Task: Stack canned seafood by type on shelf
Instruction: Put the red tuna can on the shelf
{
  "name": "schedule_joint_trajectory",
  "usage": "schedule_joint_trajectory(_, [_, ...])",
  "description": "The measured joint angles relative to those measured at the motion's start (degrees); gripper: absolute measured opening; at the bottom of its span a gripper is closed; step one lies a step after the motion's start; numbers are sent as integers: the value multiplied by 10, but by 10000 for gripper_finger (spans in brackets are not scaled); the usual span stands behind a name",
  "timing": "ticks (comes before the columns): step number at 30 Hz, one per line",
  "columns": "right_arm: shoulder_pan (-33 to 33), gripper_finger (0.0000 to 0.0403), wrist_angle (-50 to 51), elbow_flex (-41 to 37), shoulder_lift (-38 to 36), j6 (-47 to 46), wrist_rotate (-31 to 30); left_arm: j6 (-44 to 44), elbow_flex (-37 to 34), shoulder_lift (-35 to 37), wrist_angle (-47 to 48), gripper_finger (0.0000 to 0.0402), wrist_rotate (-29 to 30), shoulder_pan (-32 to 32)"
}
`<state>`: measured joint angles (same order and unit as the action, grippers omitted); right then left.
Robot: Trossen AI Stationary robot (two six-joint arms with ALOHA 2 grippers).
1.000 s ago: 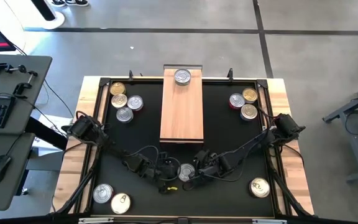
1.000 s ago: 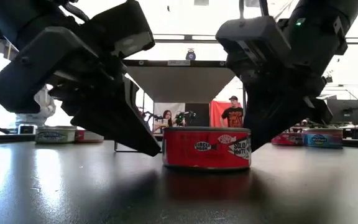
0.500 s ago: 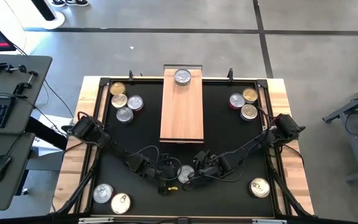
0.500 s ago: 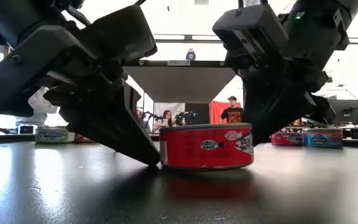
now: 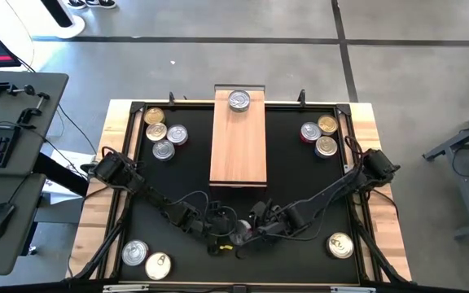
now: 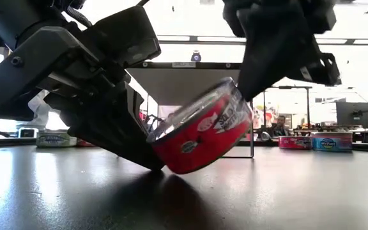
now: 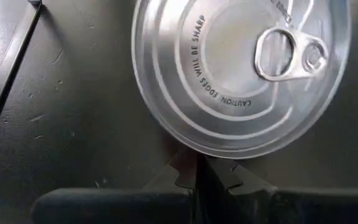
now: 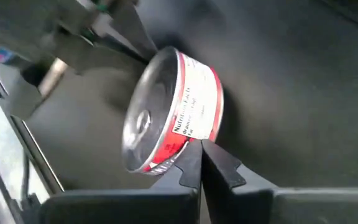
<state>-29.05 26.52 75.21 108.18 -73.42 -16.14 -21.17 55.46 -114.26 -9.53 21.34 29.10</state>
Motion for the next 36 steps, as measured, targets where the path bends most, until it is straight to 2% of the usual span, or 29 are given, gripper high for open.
schedule_joint_trajectory(7, [1,0,0,24,-3,3,-26,-13,-2,-1,-23,0,4,0])
schedule_joint_trajectory(17, [1,0,-71,24,-1,4,-29,-18,-2,-3,-42,0,18,-6])
schedule_joint_trajectory(28, [5,0,-73,19,6,4,-48,-19,0,-5,-63,0,44,-15])
schedule_joint_trajectory(36, [6,0,-73,20,13,22,-51,-17,0,-5,-72,0,33,-20])
